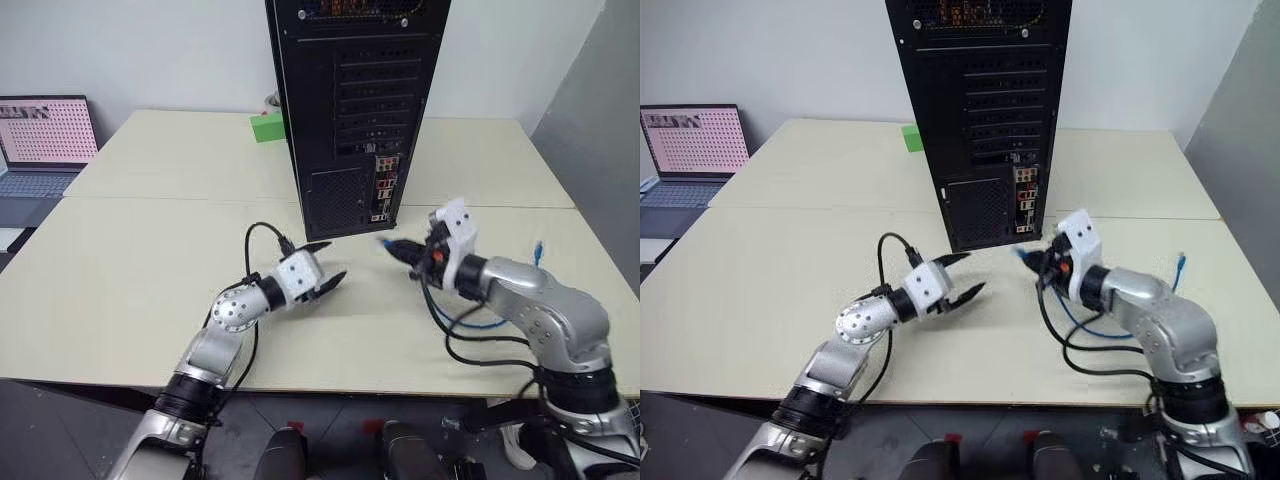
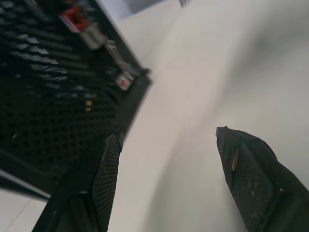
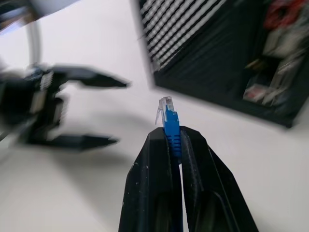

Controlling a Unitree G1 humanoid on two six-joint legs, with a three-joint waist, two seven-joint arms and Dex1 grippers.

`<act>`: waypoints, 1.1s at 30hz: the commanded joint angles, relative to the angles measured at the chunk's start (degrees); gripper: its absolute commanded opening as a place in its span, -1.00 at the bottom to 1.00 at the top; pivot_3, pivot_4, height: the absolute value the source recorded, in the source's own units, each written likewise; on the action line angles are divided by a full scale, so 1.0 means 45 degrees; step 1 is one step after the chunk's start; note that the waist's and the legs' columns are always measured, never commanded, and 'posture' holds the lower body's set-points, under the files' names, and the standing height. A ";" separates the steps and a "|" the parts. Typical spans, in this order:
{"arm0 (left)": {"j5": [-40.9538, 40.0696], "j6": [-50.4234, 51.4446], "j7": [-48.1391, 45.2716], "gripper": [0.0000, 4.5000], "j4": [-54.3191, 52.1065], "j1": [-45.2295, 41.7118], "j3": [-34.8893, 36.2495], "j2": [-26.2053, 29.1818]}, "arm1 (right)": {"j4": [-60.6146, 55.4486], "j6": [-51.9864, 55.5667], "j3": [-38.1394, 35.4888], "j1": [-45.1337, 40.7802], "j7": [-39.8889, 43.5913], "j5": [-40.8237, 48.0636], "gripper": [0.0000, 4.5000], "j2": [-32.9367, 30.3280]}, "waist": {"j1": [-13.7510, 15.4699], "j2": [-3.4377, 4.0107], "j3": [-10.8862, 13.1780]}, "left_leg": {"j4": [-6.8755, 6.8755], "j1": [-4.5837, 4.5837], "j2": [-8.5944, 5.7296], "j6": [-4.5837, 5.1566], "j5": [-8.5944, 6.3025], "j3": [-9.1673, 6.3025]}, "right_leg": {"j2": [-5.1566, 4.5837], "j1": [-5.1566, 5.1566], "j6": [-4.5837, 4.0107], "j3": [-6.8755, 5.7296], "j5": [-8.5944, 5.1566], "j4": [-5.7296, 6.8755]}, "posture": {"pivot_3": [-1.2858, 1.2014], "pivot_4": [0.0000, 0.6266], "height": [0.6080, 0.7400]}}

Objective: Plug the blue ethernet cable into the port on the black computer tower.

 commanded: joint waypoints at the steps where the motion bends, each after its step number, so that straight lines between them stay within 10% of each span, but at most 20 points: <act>1: -0.0637 0.2872 0.0734 0.42 -0.1644 -0.0553 0.0707 -0.0477 | 0.0367 -0.0701 -0.0207 -0.0806 -0.2144 -0.1121 -1.00 0.1332 | -0.0005 0.0000 0.0000 | -0.0002 -0.0001 0.0000 0.0000 0.0000 -0.0002 | 0.0001 0.0000 -0.0001 -0.0001 -0.0001 -0.0001 | 0.03 -0.52 1.00; 33: -0.0476 0.6049 0.1817 0.42 -0.3077 -0.1227 0.0277 -0.1324 | 0.4504 -0.2957 -0.0417 -0.3096 -0.3958 -0.3236 -1.00 0.3794 | -0.0010 0.0001 0.0001 | -0.0010 -0.0012 -0.0003 0.0000 0.0000 -0.0001 | -0.0001 -0.0009 -0.0005 0.0001 0.0001 -0.0012 | 0.03 -0.52 1.00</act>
